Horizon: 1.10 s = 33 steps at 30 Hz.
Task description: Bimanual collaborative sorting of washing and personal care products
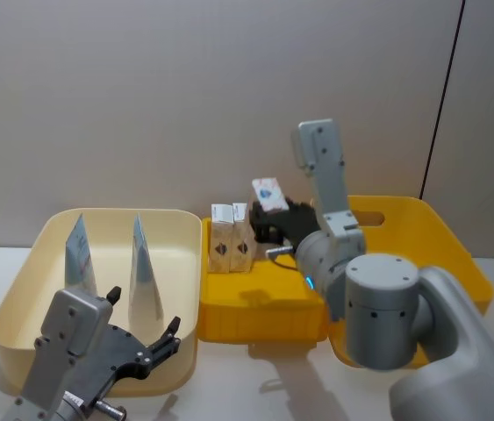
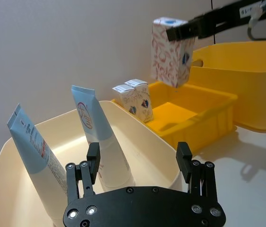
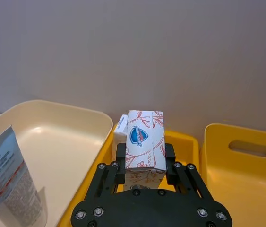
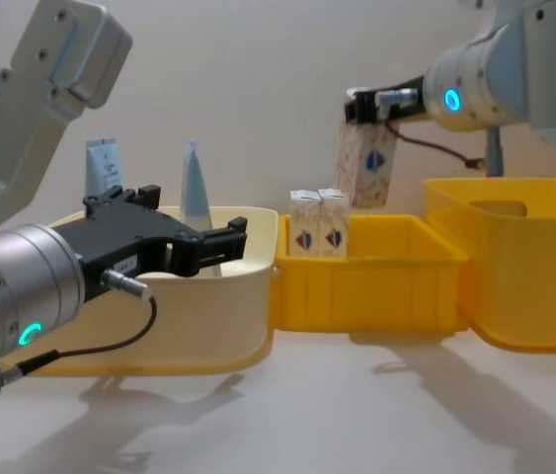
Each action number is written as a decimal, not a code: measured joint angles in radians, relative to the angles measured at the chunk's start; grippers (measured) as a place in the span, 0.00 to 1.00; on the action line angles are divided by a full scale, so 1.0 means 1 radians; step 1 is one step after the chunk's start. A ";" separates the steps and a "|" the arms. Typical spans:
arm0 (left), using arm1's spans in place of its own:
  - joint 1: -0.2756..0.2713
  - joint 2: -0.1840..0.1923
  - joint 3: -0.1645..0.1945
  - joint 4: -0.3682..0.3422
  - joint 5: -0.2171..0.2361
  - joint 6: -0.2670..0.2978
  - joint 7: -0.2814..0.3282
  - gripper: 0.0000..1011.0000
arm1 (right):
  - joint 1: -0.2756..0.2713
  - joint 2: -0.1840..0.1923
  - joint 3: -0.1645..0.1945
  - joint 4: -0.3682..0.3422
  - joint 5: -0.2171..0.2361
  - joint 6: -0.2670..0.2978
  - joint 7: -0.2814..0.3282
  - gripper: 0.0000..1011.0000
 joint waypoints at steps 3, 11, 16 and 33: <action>0.000 0.000 0.000 0.000 0.000 0.000 0.000 0.99 | -0.007 0.009 0.002 -0.023 -0.014 -0.028 -0.009 0.44; 0.000 0.000 0.000 0.000 0.000 0.000 0.000 0.99 | -0.033 0.047 0.014 -0.091 -0.065 -0.101 -0.049 0.44; 0.000 0.000 0.000 0.000 0.000 0.000 0.000 0.99 | -0.053 0.074 0.027 -0.127 -0.099 -0.134 -0.076 0.44; 0.000 0.000 0.000 0.000 0.000 0.000 0.000 0.99 | -0.118 0.163 0.118 -0.175 -0.125 -0.152 -0.096 0.44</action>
